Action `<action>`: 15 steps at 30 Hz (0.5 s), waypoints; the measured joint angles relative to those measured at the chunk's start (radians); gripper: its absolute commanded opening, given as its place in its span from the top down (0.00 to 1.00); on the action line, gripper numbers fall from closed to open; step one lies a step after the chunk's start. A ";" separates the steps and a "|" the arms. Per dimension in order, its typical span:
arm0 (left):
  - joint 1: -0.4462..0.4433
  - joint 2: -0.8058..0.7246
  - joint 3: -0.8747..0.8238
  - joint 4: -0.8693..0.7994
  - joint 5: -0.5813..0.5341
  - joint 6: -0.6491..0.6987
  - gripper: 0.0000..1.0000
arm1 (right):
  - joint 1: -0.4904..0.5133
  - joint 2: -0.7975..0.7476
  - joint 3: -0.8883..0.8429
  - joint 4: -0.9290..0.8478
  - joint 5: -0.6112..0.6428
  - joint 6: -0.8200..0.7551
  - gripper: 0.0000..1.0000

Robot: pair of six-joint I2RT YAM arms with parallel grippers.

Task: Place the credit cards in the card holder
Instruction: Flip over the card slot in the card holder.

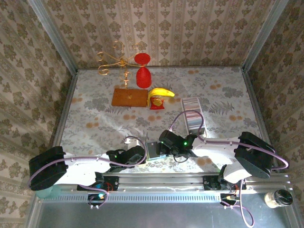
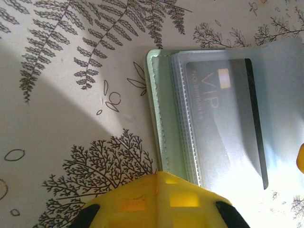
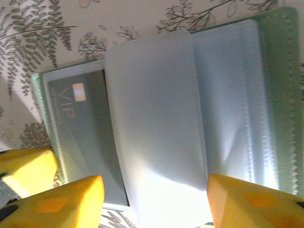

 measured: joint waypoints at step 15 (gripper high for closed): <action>0.000 -0.002 -0.006 0.008 0.000 -0.003 0.99 | 0.007 0.027 0.002 0.154 -0.064 0.035 0.40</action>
